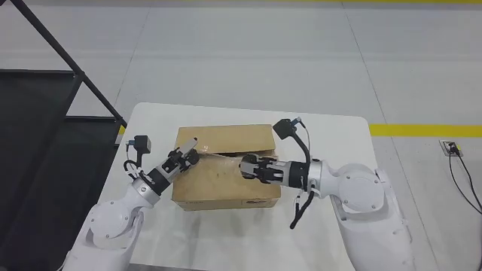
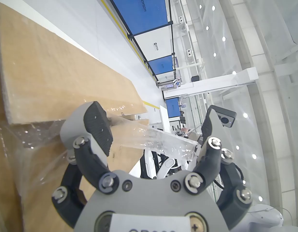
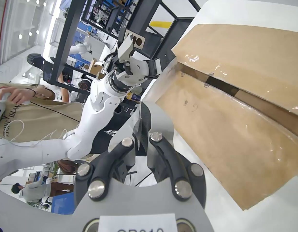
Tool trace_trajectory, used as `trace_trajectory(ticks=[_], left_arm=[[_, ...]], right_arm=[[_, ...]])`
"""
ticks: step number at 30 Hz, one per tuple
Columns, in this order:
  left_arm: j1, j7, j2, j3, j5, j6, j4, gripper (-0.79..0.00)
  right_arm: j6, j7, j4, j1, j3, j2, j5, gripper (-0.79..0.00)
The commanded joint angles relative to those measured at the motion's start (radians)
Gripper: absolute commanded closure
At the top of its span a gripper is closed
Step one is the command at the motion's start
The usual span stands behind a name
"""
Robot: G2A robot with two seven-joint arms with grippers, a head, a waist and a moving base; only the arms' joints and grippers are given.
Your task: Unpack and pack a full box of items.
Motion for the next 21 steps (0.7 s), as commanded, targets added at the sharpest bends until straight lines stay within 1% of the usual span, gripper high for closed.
trace_trajectory(ticks=[1, 9, 15, 21], left_arm=[[0.002, 0.003, 0.001, 0.001, 0.002, 0.0, -0.001, -0.785], [0.003, 0.015, 0.002, 0.007, 0.007, 0.005, 0.002, -0.785], [-0.008, 0.023, 0.001, 0.017, 0.008, 0.012, 0.011, -0.785], [-0.019, 0.027, 0.001, 0.024, 0.007, 0.018, 0.015, -0.785]], right_arm=[[0.022, -0.006, 0.024, 0.016, -0.005, 0.003, 0.001, 0.0], [0.095, -0.02, 0.109, 0.067, -0.022, 0.014, 0.015, 0.0], [0.15, -0.029, 0.131, 0.08, -0.023, 0.025, 0.008, 0.0], [0.156, -0.021, 0.14, 0.084, -0.013, 0.036, 0.045, 0.0]])
